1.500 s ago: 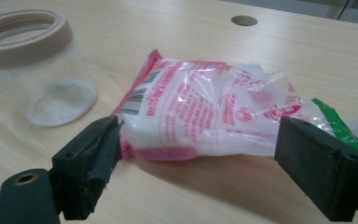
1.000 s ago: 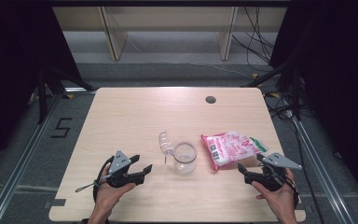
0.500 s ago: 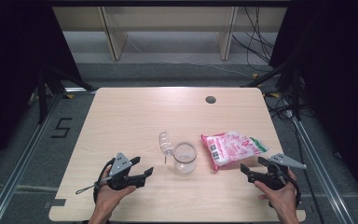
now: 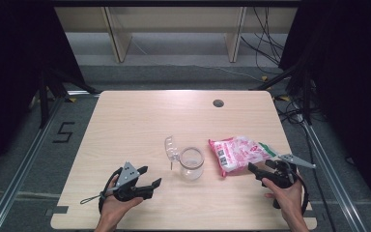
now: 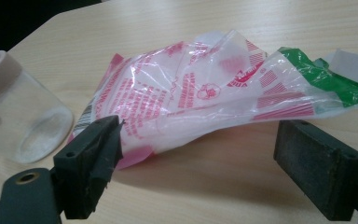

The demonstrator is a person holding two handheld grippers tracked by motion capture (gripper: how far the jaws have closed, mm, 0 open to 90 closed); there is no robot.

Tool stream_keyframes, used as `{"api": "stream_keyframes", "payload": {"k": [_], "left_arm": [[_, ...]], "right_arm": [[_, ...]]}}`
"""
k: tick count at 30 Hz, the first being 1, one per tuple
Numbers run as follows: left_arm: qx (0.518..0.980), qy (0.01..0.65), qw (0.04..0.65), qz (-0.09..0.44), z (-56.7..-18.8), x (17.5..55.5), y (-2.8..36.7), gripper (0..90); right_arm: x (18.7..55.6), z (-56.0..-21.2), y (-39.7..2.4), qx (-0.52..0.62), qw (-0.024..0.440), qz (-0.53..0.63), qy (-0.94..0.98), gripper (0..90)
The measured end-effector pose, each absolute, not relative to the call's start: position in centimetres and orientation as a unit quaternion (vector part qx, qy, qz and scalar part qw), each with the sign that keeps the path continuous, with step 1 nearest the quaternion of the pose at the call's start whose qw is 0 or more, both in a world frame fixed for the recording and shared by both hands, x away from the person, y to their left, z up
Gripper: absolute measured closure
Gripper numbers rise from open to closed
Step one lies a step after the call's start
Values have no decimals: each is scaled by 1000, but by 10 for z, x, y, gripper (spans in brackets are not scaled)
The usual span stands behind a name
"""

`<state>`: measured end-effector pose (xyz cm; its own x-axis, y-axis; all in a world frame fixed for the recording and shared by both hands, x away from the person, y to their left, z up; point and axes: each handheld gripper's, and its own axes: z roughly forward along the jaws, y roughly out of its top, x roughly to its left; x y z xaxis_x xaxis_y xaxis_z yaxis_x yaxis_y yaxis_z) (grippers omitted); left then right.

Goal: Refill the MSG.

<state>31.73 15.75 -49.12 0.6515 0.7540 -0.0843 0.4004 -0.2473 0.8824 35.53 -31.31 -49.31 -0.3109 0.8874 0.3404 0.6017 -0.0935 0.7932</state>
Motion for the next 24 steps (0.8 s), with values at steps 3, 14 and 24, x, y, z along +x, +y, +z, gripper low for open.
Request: {"api": "stream_keyframes", "payload": {"k": [3, 14, 24], "left_arm": [[768, 377, 485, 182, -492, 317, 157, 313], [767, 378, 485, 182, -493, 317, 156, 313], [771, 375, 481, 183, -493, 317, 156, 314]], "right_arm": [[362, -494, -314, 557, 155, 465, 670, 165], [375, -497, -301, 585, 145, 469, 646, 188], [388, -500, -300, 588, 172, 462, 641, 268]]}}
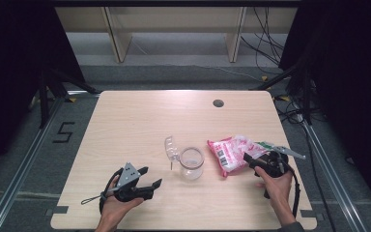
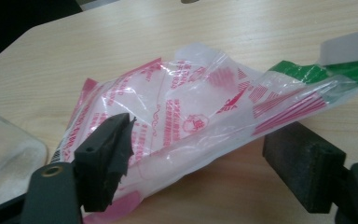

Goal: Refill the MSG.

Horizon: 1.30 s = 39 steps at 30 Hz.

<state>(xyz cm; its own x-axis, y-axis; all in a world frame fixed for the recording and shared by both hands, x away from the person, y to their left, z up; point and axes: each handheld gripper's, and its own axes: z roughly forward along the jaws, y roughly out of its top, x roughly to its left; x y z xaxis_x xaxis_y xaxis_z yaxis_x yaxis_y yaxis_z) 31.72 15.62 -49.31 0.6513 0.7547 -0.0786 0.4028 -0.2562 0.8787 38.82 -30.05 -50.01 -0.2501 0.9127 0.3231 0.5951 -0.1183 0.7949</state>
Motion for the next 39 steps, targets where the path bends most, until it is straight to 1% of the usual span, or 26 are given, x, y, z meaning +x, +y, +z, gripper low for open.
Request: {"api": "stream_keyframes", "payload": {"k": [2, 3, 4, 6, 7, 8, 9, 11, 12, 14, 16, 17, 19, 20, 21, 24, 25, 26, 34, 39], "left_arm": [[772, 372, 483, 182, -494, 317, 156, 316], [772, 373, 481, 183, -494, 317, 156, 317], [770, 377, 481, 183, -494, 317, 156, 318], [770, 376, 482, 183, -494, 317, 156, 320], [772, 372, 481, 183, -493, 318, 156, 322], [771, 373, 482, 182, -494, 318, 156, 322], [771, 375, 482, 183, -494, 317, 156, 322], [772, 373, 481, 183, -493, 317, 156, 322], [772, 373, 482, 182, -493, 317, 156, 322], [770, 375, 485, 180, -493, 318, 157, 323], [768, 376, 485, 181, -493, 318, 157, 323], [770, 376, 482, 182, -492, 317, 158, 324], [770, 376, 483, 181, -493, 318, 158, 324], [770, 376, 483, 180, -493, 318, 158, 324], [770, 376, 483, 180, -493, 318, 158, 324], [767, 376, 489, 178, -494, 318, 157, 325], [767, 378, 487, 179, -494, 318, 156, 325], [770, 377, 482, 180, -494, 318, 157, 325], [769, 375, 486, 179, -494, 318, 157, 325], [770, 375, 485, 179, -493, 318, 157, 325]], "right_arm": [[389, -500, -297, 607, 156, 460, 629, 312], [393, -503, -299, 591, 180, 461, 636, 320], [392, -502, -296, 613, 172, 448, 627, 332], [394, -504, -298, 601, 172, 452, 636, 413], [394, -504, -297, 605, 171, 450, 635, 440], [397, -506, -299, 590, 182, 455, 642, 468], [396, -504, -297, 600, 174, 448, 640, 508], [397, -506, -295, 597, 175, 455, 637, 554], [398, -507, -296, 586, 185, 451, 647, 589], [397, -505, -295, 586, 185, 440, 655, 650], [399, -506, -296, 575, 189, 450, 656, 688], [398, -505, -293, 587, 182, 450, 648, 719], [397, -503, -292, 589, 181, 441, 652, 743], [400, -505, -294, 568, 198, 449, 661, 759], [400, -505, -293, 567, 197, 453, 659, 783], [400, -504, -292, 550, 205, 449, 674, 803], [399, -502, -291, 557, 198, 441, 675, 807], [400, -504, -291, 557, 204, 445, 671, 812], [403, -502, -292, 552, 201, 438, 681, 838], [404, -502, -290, 546, 202, 437, 686, 878]]}}
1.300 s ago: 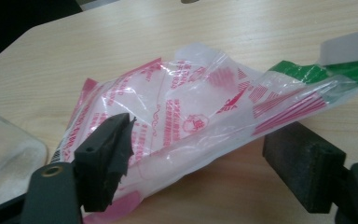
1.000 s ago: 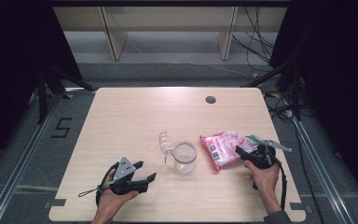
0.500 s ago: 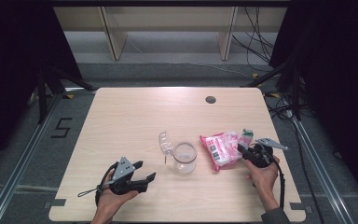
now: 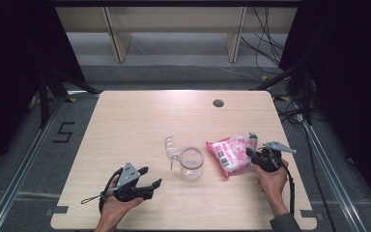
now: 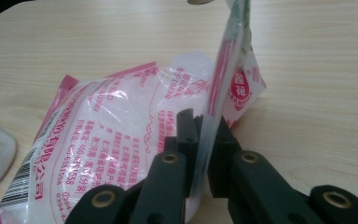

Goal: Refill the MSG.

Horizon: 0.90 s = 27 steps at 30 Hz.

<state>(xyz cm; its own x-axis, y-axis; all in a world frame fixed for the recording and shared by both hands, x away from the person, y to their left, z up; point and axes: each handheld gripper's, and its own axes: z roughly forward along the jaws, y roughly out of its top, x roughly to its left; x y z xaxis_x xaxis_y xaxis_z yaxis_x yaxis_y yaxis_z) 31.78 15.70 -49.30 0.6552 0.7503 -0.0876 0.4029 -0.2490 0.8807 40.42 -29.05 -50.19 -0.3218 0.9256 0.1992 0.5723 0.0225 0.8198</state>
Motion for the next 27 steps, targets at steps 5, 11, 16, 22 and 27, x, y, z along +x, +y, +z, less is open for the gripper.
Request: {"api": "stream_keyframes", "payload": {"k": [5, 11, 16, 22, 27], "left_arm": [[766, 378, 489, 180, -493, 317, 156, 325], [766, 377, 488, 181, -492, 317, 156, 326], [768, 377, 485, 181, -492, 317, 156, 325], [766, 377, 489, 180, -492, 316, 154, 325], [770, 370, 488, 178, -491, 315, 152, 325]], "right_arm": [[405, -501, -288, 538, 213, 442, 685, 889], [404, -498, -287, 530, 220, 435, 693, 900], [402, -495, -286, 523, 224, 449, 689, 900], [399, -482, -282, 501, 247, 444, 701, 900], [398, -472, -280, 487, 240, 466, 698, 900]]}}
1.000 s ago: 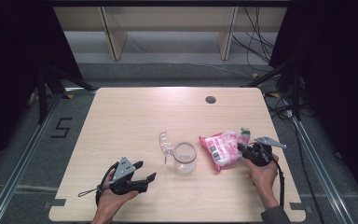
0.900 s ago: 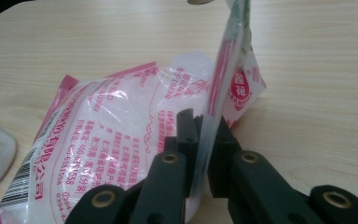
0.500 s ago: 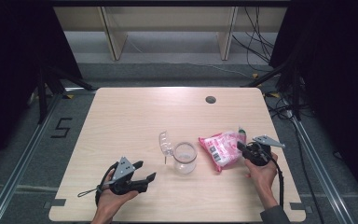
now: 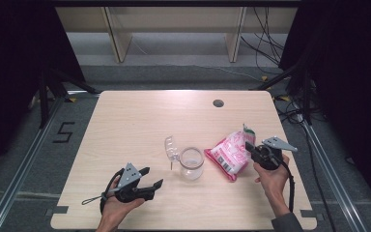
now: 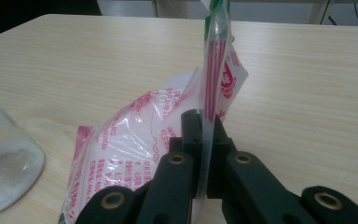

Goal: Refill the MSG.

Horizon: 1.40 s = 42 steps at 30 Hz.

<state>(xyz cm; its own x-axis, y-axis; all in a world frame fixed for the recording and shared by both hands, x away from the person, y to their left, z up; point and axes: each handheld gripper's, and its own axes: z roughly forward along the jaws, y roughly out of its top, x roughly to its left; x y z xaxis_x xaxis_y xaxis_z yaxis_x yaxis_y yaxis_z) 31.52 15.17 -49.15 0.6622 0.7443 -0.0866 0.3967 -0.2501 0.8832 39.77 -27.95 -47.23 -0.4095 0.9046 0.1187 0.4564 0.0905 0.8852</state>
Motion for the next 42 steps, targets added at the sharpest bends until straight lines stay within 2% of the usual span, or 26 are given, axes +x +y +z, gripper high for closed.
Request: {"api": "stream_keyframes", "payload": {"k": [2, 3, 7, 14, 21, 27, 28, 29, 30, 36, 38, 42], "left_arm": [[768, 371, 492, 176, -491, 315, 150, 325], [768, 372, 491, 176, -491, 314, 149, 325], [772, 363, 492, 174, -491, 313, 145, 325], [780, 353, 489, 168, -491, 310, 133, 326], [789, 336, 489, 160, -493, 306, 120, 324], [798, 319, 490, 144, -497, 303, 104, 319], [798, 318, 491, 143, -497, 303, 101, 319], [797, 316, 495, 139, -497, 303, 98, 318], [801, 313, 490, 143, -496, 302, 96, 318], [812, 295, 487, 126, -497, 302, 79, 317], [816, 291, 485, 120, -500, 302, 71, 317], [819, 280, 487, 115, -502, 305, 58, 316]], "right_arm": [[395, -469, -276, 503, 231, 472, 686, 900], [397, -467, -277, 489, 247, 466, 695, 900], [395, -458, -271, 489, 238, 475, 691, 900], [398, -446, -266, 451, 254, 473, 713, 900], [397, -422, -253, 436, 250, 469, 726, 900], [397, -403, -244, 400, 272, 461, 744, 900], [394, -400, -242, 406, 264, 455, 748, 900], [395, -398, -242, 381, 287, 450, 755, 900], [393, -396, -241, 378, 290, 448, 756, 900], [388, -388, -241, 390, 268, 452, 757, 900], [388, -386, -242, 381, 279, 448, 760, 900], [384, -382, -243, 377, 267, 450, 764, 900]]}}
